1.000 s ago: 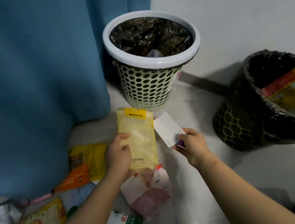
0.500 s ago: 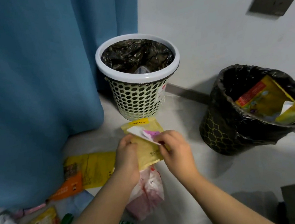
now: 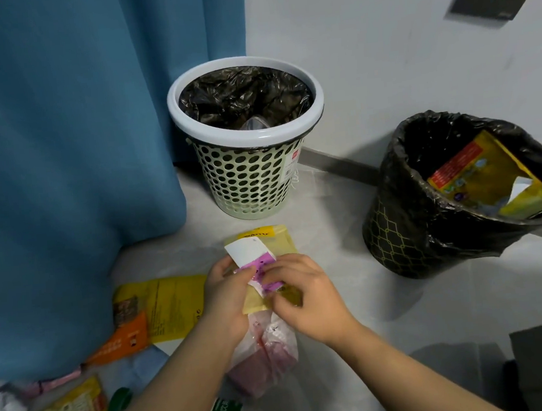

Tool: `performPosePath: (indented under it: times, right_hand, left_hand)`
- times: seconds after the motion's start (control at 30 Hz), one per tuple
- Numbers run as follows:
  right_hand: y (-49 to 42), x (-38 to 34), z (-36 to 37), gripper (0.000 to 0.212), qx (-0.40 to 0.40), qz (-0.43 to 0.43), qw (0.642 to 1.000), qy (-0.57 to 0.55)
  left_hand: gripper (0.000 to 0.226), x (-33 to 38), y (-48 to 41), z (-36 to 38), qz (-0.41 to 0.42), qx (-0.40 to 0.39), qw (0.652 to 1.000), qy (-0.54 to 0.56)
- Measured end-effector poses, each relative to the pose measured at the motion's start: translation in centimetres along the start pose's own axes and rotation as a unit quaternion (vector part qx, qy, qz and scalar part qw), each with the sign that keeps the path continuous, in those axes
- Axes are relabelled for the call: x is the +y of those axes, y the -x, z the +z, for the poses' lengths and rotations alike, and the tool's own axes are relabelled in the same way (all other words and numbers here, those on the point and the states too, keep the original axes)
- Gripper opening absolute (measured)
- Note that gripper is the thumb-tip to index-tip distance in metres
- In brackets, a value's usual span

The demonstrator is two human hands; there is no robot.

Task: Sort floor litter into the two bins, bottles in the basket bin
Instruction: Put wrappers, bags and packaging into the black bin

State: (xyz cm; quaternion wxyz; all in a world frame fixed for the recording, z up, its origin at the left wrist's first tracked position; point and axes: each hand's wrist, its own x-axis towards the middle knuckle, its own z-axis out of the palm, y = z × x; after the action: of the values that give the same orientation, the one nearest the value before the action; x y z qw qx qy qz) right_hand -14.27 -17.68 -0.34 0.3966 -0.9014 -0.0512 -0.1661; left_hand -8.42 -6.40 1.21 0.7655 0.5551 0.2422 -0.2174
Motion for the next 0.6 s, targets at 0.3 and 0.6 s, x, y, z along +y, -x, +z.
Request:
performPosePath:
  times: [0.3,0.6]
  right_hand:
    - [-1.3,-1.0,-1.4,0.077,0.018,0.406,0.895,-0.185]
    - [-0.9,-1.1,-1.8,0.081,-0.001,0.441,0.824,-0.356]
  left_hand:
    - [0.035,-0.3,0.2,-0.3,0.010,-0.008,0.999,-0.045]
    - [0.024,-0.7,0.3,-0.6,0.032,-0.025,0.994,-0.098]
